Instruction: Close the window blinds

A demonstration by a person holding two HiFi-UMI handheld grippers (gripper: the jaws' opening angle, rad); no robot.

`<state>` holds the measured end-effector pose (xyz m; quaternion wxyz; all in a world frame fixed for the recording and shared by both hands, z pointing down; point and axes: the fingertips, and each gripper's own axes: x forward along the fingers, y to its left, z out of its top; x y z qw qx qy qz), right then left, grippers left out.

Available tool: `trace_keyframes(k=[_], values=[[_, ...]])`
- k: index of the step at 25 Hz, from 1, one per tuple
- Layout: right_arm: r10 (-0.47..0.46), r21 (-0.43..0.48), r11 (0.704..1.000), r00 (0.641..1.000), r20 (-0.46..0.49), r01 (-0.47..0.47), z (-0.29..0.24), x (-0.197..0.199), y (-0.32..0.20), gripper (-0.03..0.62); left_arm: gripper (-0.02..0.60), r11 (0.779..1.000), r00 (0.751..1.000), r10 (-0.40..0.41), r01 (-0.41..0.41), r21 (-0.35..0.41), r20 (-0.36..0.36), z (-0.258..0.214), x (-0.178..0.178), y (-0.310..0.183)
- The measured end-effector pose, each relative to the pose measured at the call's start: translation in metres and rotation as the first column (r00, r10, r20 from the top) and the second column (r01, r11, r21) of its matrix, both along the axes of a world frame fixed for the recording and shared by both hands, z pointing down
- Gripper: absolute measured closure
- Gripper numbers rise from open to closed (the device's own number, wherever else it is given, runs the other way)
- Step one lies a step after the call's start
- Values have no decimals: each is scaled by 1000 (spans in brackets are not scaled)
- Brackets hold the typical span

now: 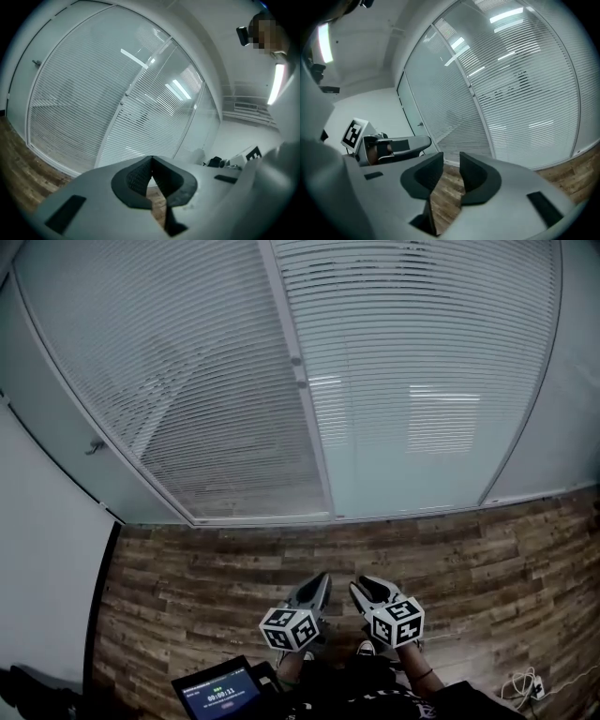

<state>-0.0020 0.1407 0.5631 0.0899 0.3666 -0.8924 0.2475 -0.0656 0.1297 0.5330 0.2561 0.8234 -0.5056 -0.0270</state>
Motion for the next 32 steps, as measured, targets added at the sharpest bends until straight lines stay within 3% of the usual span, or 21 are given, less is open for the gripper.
trace_keyframes(k=[8, 18, 27, 32], values=[[61, 41, 997, 998, 26, -62, -14, -40, 37, 476, 577, 998, 997, 40, -44, 53, 66, -6, -40, 57], [162, 4, 987, 986, 25, -162, -2, -118, 153, 476, 577, 995, 995, 99, -100, 20, 26, 9, -124, 167], [232, 39, 972, 973, 11, -233, -8, -129, 207, 476, 577, 985, 986, 163, -161, 69, -23, 2, -137, 208], [253, 44, 966, 967, -8, -253, -6, -125, 225, 476, 577, 977, 980, 198, -196, 79, -10, 2, -133, 225]])
